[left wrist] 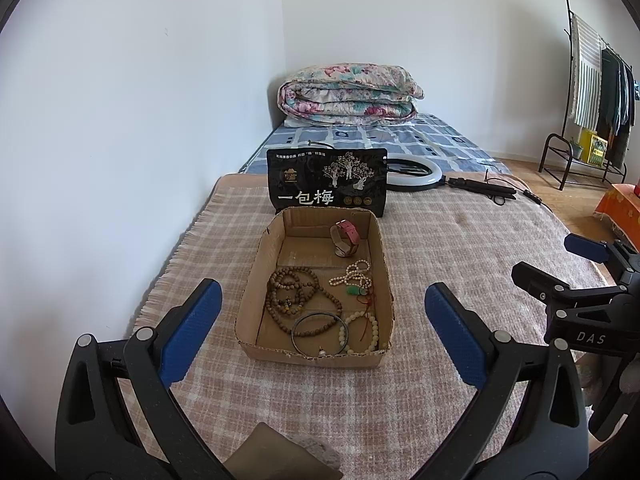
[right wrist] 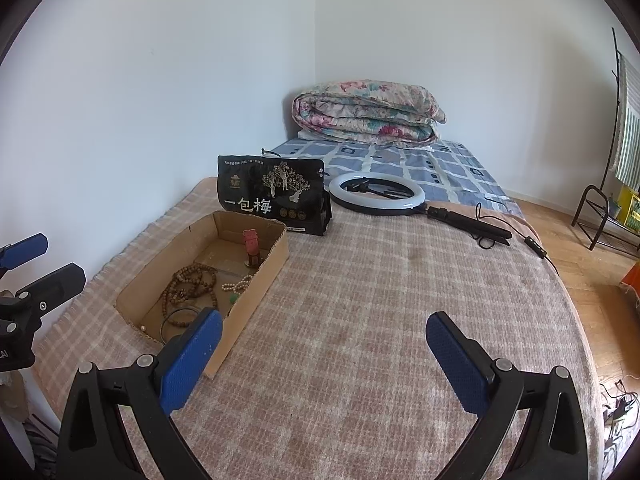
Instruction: Organize jewelry
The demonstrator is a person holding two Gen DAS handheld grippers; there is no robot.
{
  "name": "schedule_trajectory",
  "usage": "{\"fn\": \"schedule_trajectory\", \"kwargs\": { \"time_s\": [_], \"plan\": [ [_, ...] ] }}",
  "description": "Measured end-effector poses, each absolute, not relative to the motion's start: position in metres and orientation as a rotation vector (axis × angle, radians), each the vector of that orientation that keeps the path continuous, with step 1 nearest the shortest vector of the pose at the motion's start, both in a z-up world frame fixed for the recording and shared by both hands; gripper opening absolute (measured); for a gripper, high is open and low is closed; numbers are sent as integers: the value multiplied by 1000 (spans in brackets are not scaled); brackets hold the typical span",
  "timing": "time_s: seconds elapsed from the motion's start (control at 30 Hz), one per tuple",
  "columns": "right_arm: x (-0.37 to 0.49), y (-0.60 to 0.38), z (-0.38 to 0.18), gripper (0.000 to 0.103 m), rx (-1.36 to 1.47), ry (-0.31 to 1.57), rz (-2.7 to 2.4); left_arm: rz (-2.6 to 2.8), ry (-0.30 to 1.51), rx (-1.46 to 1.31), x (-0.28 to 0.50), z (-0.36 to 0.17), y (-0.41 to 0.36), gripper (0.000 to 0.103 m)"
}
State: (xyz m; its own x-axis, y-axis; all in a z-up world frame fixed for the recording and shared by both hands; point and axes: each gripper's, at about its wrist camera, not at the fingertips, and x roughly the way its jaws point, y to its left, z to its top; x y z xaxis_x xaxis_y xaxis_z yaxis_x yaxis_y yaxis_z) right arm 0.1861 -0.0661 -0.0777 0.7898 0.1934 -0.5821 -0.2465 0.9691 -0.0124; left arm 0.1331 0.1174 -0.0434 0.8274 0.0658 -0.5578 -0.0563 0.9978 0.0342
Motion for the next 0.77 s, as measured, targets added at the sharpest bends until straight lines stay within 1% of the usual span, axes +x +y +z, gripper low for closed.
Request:
{"fn": "schedule_trajectory", "kwargs": {
  "time_s": [0.77],
  "plan": [
    [187, -66, -80, 103, -85, 634, 244, 72, 585, 24, 129, -45, 119, 103]
  ]
}}
